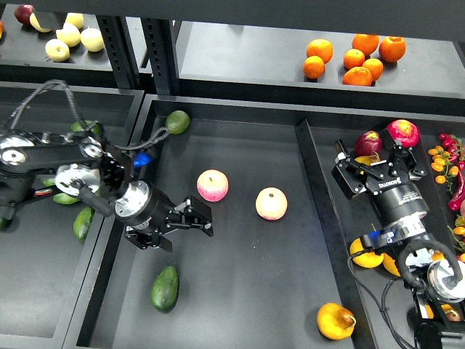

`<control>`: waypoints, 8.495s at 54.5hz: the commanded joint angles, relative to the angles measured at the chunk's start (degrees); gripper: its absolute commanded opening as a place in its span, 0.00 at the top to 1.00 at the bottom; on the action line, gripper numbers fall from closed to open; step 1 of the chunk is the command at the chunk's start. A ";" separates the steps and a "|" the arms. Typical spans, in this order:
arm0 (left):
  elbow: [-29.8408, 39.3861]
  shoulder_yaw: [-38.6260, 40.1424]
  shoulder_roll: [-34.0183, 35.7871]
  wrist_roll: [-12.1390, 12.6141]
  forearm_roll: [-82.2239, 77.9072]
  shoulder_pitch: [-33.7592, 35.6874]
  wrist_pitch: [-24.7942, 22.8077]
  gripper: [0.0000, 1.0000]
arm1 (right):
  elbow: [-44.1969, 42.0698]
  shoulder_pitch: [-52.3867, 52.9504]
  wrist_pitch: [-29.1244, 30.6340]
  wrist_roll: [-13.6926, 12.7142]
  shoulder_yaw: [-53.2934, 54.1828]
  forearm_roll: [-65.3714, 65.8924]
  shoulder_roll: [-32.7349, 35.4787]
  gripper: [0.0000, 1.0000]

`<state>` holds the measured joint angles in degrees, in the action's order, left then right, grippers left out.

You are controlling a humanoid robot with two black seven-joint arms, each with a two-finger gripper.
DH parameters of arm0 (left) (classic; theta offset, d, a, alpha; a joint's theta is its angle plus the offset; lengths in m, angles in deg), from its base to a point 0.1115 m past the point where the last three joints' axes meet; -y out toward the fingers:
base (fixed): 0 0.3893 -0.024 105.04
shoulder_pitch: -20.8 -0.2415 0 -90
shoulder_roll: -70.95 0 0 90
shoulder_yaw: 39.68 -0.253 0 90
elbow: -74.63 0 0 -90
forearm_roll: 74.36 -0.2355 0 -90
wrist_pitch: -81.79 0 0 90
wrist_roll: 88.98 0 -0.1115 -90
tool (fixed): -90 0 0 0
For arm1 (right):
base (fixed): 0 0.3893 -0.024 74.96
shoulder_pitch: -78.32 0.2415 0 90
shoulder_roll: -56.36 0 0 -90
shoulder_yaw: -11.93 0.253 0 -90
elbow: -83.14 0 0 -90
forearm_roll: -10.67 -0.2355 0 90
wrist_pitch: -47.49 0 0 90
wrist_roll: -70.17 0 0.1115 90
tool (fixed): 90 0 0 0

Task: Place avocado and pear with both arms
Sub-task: 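Move the left gripper over the dark green avocado nearest the robot, then lower the left gripper onto the avocado and close on it, then lift the avocado and carry it into the bin of avocados, then lower the avocado among the other avocados and open the left gripper, then raise the left gripper and withdraw it toward the middle bin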

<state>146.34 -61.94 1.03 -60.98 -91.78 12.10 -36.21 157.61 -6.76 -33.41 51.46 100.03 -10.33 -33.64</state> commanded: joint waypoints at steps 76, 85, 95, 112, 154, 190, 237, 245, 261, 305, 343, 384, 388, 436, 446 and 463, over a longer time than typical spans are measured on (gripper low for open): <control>-21.26 -23.45 -20.07 0.00 -0.42 -4.13 0.00 0.01 | -0.20 0.27 0.21 -0.02 0.06 -0.01 0.00 0.00; -21.79 -23.45 -20.07 0.00 -0.42 -4.92 0.00 0.01 | -0.20 0.27 0.30 -0.02 0.06 -0.01 0.00 0.00; -22.14 -22.57 -20.07 0.00 -0.42 -5.36 0.00 0.01 | -0.29 0.27 0.30 -0.02 0.14 -0.01 0.00 0.00; -22.23 -22.13 -20.07 0.00 -0.33 -5.54 0.00 0.01 | -0.29 0.27 0.21 -0.02 0.06 -0.01 0.00 0.00; -24.42 -19.23 -20.07 0.00 -0.59 -9.93 0.00 0.01 | -0.73 0.27 0.39 -0.02 -0.12 -0.01 0.00 0.00; -30.22 -18.00 -20.07 0.00 0.81 -14.41 0.00 0.78 | -1.61 0.19 0.74 -0.02 -0.47 -0.01 0.00 0.00; -29.78 -3.41 -14.37 0.00 5.21 -3.52 0.00 0.91 | -1.52 0.10 0.91 -0.02 -0.56 -0.01 0.00 0.00; -29.00 -1.04 -6.13 0.00 5.12 -2.46 0.00 0.91 | -1.52 0.18 0.91 -0.02 -0.73 -0.01 0.00 0.00; -28.38 1.16 6.91 0.00 4.33 -3.25 0.00 0.91 | -1.96 0.27 0.91 -0.02 -1.09 0.26 0.00 0.00; -30.66 3.54 13.85 0.00 -3.23 -14.68 0.00 0.89 | -2.40 0.80 0.91 -0.02 -1.88 0.43 0.00 0.00; -34.71 3.54 8.84 0.00 -4.73 -20.92 0.00 0.84 | -1.87 1.24 0.91 -0.02 -1.96 0.43 0.00 0.00; -35.32 4.42 8.23 0.00 -5.52 -22.50 0.00 0.54 | -1.87 1.33 0.91 -0.02 -1.96 0.43 0.00 0.00; -35.32 4.42 8.14 0.00 -5.52 -22.50 0.00 0.53 | -1.87 1.33 0.91 -0.02 -1.96 0.43 0.00 0.00; -33.21 15.92 10.86 0.00 -9.12 -23.38 0.00 0.03 | -1.87 1.68 0.91 -0.10 -1.96 1.49 0.00 0.00; -32.77 30.33 14.46 0.00 -8.51 -23.73 0.00 0.01 | -1.87 1.68 1.00 -0.45 -1.96 1.40 0.00 0.00; -35.41 51.61 14.73 0.00 1.77 -25.40 0.00 0.01 | -1.61 0.98 2.41 -0.63 -1.79 1.49 0.00 0.00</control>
<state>111.64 -16.51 16.47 -60.96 -94.78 -12.91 -36.20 156.10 -5.27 -31.58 50.92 98.14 -8.94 -33.64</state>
